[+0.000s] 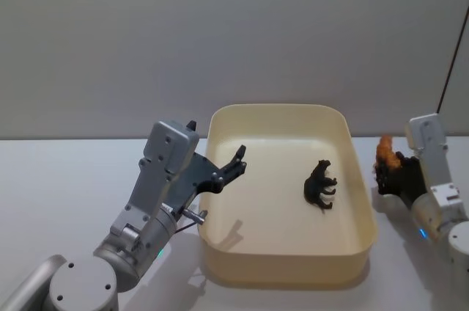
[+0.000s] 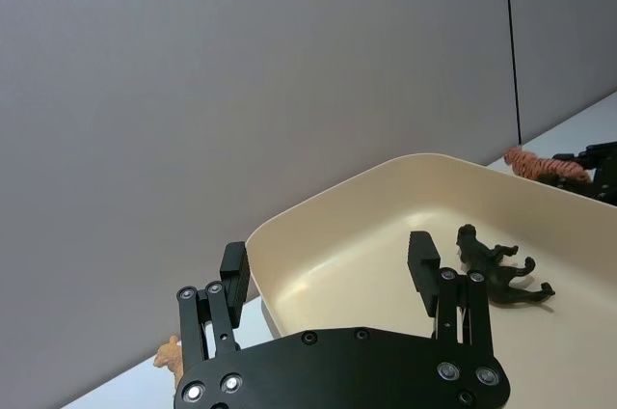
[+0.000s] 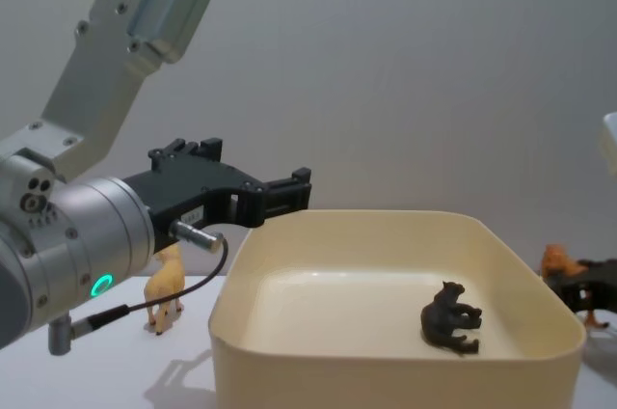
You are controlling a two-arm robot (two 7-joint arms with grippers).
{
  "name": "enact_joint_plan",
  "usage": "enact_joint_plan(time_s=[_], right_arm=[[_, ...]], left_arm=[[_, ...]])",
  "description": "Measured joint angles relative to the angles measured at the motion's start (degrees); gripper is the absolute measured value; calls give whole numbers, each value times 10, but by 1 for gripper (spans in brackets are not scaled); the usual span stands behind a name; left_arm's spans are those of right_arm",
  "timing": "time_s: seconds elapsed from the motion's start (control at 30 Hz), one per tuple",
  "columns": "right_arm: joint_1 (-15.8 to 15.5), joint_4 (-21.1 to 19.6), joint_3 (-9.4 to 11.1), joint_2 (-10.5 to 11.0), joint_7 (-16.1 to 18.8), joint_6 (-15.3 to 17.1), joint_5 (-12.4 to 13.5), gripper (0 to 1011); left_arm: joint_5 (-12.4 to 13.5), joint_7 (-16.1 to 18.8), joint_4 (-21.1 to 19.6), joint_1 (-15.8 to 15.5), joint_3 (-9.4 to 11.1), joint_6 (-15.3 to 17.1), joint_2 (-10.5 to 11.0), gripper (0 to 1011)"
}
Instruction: Pick up the toy alternately with two hands and place it into the central storage box.
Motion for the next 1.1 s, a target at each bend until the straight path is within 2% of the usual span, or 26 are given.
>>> enact_joint_plan(time_s=[0.23, 0.37, 0.6, 0.87, 1.1], right_arm=[[-33, -69, 12, 18, 1, -2, 13, 306], [-52, -116, 20, 31, 16, -4, 24, 306], [-68, -171, 29, 44, 49, -4, 46, 306], [-63, -197, 29, 44, 97, 2, 67, 306], [-39, -185, 17, 28, 141, 10, 75, 306]], left_arm=[[0, 0, 0, 0, 0, 0, 0, 1001], [0, 0, 0, 0, 0, 0, 0, 1001], [0, 0, 0, 0, 0, 0, 0, 1001], [0, 0, 0, 0, 0, 0, 0, 1001], [0, 0, 0, 0, 0, 0, 0, 1001]])
